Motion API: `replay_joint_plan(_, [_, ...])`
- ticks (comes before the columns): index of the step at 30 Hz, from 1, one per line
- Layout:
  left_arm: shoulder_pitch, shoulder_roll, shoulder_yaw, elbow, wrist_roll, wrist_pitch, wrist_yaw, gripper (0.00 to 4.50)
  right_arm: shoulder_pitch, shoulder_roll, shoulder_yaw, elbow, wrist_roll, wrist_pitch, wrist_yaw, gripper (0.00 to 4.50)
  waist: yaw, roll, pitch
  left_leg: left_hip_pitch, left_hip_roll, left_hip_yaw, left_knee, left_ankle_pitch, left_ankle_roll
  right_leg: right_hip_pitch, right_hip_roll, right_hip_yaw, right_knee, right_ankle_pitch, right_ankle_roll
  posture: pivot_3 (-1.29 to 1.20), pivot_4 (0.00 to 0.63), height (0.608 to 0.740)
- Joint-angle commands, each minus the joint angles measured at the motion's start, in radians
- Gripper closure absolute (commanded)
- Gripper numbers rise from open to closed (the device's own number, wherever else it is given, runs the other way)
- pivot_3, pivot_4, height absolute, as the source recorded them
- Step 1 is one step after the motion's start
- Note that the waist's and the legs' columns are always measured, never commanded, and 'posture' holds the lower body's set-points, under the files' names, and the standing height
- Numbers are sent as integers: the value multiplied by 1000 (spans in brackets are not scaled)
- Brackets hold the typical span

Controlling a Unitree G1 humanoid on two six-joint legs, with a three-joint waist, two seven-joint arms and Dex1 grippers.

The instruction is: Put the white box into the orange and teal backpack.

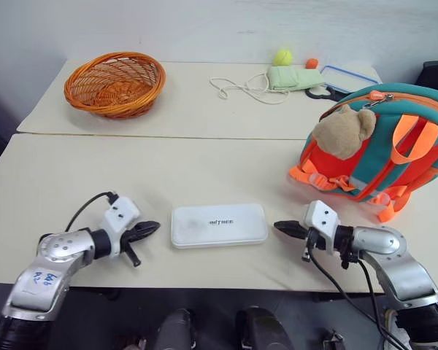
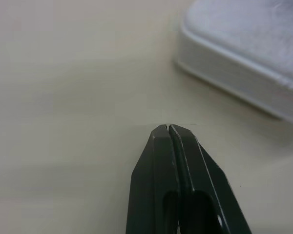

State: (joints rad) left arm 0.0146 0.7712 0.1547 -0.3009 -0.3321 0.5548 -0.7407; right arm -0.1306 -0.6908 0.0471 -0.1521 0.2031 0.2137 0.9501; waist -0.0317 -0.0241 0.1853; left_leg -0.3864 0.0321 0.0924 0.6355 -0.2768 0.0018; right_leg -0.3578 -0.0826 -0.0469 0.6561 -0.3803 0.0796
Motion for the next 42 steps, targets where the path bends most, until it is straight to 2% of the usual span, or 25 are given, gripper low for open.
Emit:
replay_joint_plan(1, [6, -10, 47, -35, -93, 29, -51, 4459, -16, -9, -19, 15, 5, -35, 7, 4500, 3, 0, 0, 0, 0, 0, 0, 0, 0, 0, 0, 0, 0, 0, 0, 0, 150, 740])
replay_joint_plan(5, [-32, -61, 41, -73, -148, 63, -32, 4459, -38, 1, -6, 44, 0, -56, 12, 4500, 7, 0, 0, -1, -1, 0, 1, 0, 1, 0, -1, 0, 0, 0, 0, 0, 150, 740])
replay_joint_plan(9, [-69, -109, -18, -71, -138, 81, -2, 4459, -54, 6, 12, 54, 7, -61, 30, 4500, 6, 0, 0, -1, -1, 0, 1, 0, 1, 0, -1, -1, 0, 0, 0, 0, 150, 740])
replay_joint_plan(19, [-111, -140, -102, -29, -108, 70, 2, 4459, -5, -14, 30, -47, 50, 8, 81, 4500, 5, 0, 0, -1, -1, 0, 1, 0, 1, 0, 0, -1, 0, 0, 0, 0, 150, 740])
replay_joint_plan(25, [-109, -126, -65, -7, -101, 57, 4, 4459, 37, -37, 4, -95, 62, 52, 83, 4500, 5, 0, 0, -1, -1, 0, 1, 0, 1, 0, 0, -1, 0, 0, 0, 0, 150, 740])
replay_joint_plan(30, [-73, -80, 36, 7, -151, 104, -15, 4459, 65, -68, -41, -67, 34, 19, 54, 4500, 4, 0, 0, -1, -1, 0, 1, 0, 1, 0, 0, 0, 0, 0, 0, 0, 150, 740])
replay_joint_plan(31, [-71, -71, 67, 15, -183, 153, -14, 4074, 65, -74, -50, -54, 31, 9, 51, 4500, 4, 0, 0, -1, -1, 0, 1, 0, 1, 0, 0, -1, -1, 0, 0, 0, 150, 740])
replay_joint_plan(32, [-72, -60, 102, 28, -230, 219, -20, 3912, 65, -81, -61, -40, 31, 3, 50, 4500, 5, 0, 0, -1, -1, 0, 1, 0, 1, 0, 0, 0, -1, 0, 0, 0, 150, 740])
replay_joint_plan(34, [-88, -17, 170, 82, -333, 371, -56, 3295, 66, -98, -86, -20, 44, -5, 67, 4500, 4, 0, 0, -1, -1, 0, 1, 0, 1, 0, -1, 0, 0, 0, 0, 0, 150, 740])
replay_joint_plan(37, [-171, 73, 219, 200, -493, 701, -101, 2407, 72, -129, -102, -16, 85, 2, 130, 4500, 4, 0, 0, -1, -1, -1, 1, 0, 1, 0, 0, -1, 0, 0, 0, 0, 150, 740])
replay_joint_plan(39, [-230, 84, 220, 267, -504, 789, -75, 1789, 73, -143, -101, -18, 97, 4, 156, 4500, 6, 0, 0, -1, -1, -1, 1, 0, 1, 0, 0, -1, 0, 0, 0, 0, 150, 740])
replay_joint_plan(41, [-323, 86, 171, 342, -475, 881, -29, 1234, 69, -148, -95, -20, 104, 8, 174, 4500, 10, -1, 0, -1, -2, -2, 2, 0, 1, 1, -1, -1, 0, 0, 0, 0, 150, 740])
replay_joint_plan(42, [-366, 95, 138, 369, -507, 963, -43, 897, 66, -149, -93, -21, 105, 7, 181, 4500, 9, -1, 0, -1, -2, -2, 2, 0, 1, 1, -1, -1, 0, 0, 0, 0, 150, 740])
